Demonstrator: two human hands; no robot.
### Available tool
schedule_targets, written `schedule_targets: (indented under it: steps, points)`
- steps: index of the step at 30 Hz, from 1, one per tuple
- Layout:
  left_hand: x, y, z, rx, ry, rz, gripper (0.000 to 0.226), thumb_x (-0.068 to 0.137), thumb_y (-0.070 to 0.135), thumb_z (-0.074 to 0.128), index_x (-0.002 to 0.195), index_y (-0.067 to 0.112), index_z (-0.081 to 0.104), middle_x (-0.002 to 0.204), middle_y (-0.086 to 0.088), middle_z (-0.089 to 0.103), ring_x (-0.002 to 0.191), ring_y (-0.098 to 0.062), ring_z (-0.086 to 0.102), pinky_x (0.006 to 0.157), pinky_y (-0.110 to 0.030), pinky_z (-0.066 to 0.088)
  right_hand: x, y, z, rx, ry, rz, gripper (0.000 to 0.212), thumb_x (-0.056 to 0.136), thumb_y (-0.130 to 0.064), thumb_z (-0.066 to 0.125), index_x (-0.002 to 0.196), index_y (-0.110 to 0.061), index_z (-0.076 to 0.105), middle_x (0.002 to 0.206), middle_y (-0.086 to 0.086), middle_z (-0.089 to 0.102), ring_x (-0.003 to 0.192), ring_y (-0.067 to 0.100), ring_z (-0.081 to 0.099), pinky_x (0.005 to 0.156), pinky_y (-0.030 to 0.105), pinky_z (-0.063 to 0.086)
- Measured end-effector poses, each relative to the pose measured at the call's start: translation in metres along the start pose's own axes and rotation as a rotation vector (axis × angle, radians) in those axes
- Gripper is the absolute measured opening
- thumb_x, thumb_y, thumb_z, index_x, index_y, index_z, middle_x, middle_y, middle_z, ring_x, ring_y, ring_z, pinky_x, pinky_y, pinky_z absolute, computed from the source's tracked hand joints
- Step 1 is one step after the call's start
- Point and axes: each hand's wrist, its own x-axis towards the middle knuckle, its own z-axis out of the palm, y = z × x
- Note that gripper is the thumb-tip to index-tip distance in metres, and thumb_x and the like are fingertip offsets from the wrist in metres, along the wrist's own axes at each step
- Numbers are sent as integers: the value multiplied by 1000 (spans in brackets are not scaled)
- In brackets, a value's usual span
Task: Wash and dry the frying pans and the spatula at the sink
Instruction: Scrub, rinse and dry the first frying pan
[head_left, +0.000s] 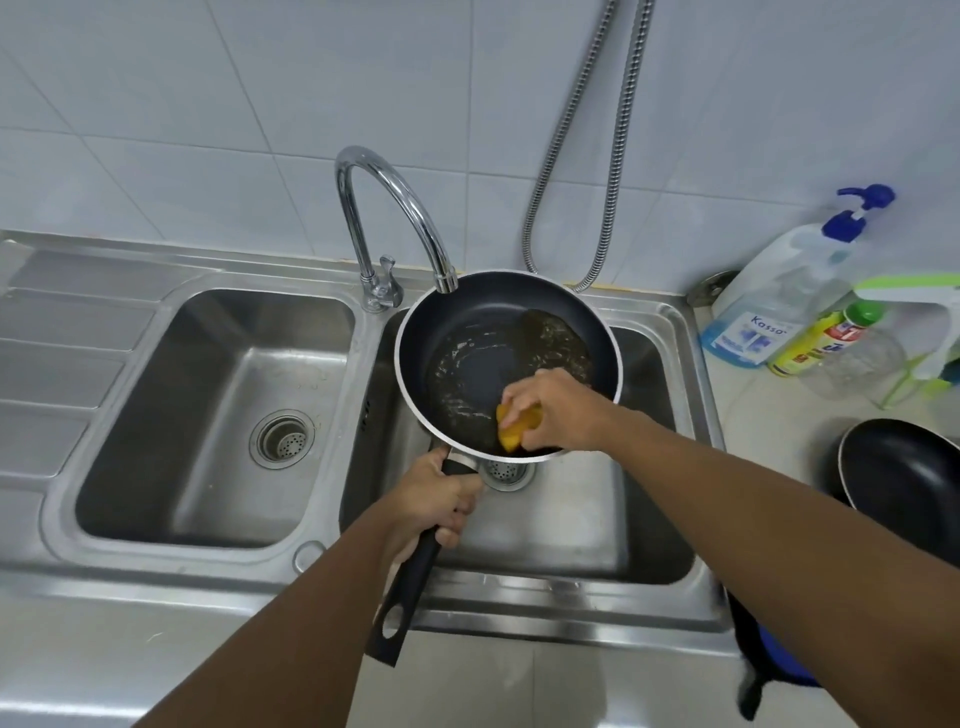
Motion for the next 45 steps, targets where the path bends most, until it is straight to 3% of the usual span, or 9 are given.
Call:
schedule_targets:
  steps: [4,7,11,16,24,29,34,40,45]
  points:
    - [-7,-8,3,15,22,-4,31,94,0,55,120,16,51,61,-3,43,41,-10,30,36,-20,27,-18,22,-9,51,107,163,44,84,-16,67,125,-32,64,120,1,65,101,25,64,96,42,53]
    - [-13,-12,12,24,42,-2,23,94,-1,54,108,17,51,59,-2,43,41,-10,30,36,-20,26,-15,20,-14,96,208,193,36,99,-27,57,135,-24,52,124,5,59,100,23,62,93,43,54]
    - [-17,-16,35,-16,58,12,24,92,-2,53,110,14,53,57,1,44,42,-9,28,36,-19,25,-7,0,-23,59,225,253,37,105,-53,40,119,-19,47,102,5,61,88,20,60,79,40,48]
    - [-19,-13,58,-53,76,26,27,94,0,54,120,8,55,56,2,44,42,-8,29,35,-19,27,-3,-10,-29,69,126,278,46,107,-45,34,83,-14,58,84,5,63,80,18,61,76,34,43]
    - [-19,-20,78,-158,86,48,22,96,2,58,115,12,57,60,1,47,46,-10,32,37,-22,29,-11,-12,-26,171,124,262,59,111,-39,26,73,-11,61,65,4,58,63,13,58,64,28,40]
    - [-21,-24,82,-165,81,38,16,95,0,56,107,11,53,63,-1,45,45,-9,30,34,-21,29,-36,4,-28,309,309,260,39,105,-53,39,111,-17,52,95,3,63,82,12,62,75,32,50]
    - [-19,-24,82,-133,100,20,13,96,1,56,103,10,50,61,-1,41,43,-8,28,33,-18,25,-77,57,-39,340,656,357,33,99,-37,54,129,-23,49,123,5,47,108,21,54,95,42,50]
    - [-15,-27,81,-163,83,-11,19,95,-2,55,96,14,45,56,2,40,38,-6,26,33,-17,24,-129,136,-27,129,602,752,69,93,-30,68,152,-23,33,144,20,33,132,39,39,109,51,36]
    - [-17,-26,77,-151,75,-21,16,96,-1,55,100,13,47,54,3,42,38,-6,27,33,-18,24,-132,174,-24,-85,349,910,53,98,-28,60,145,-12,42,146,26,37,137,46,32,115,53,26]
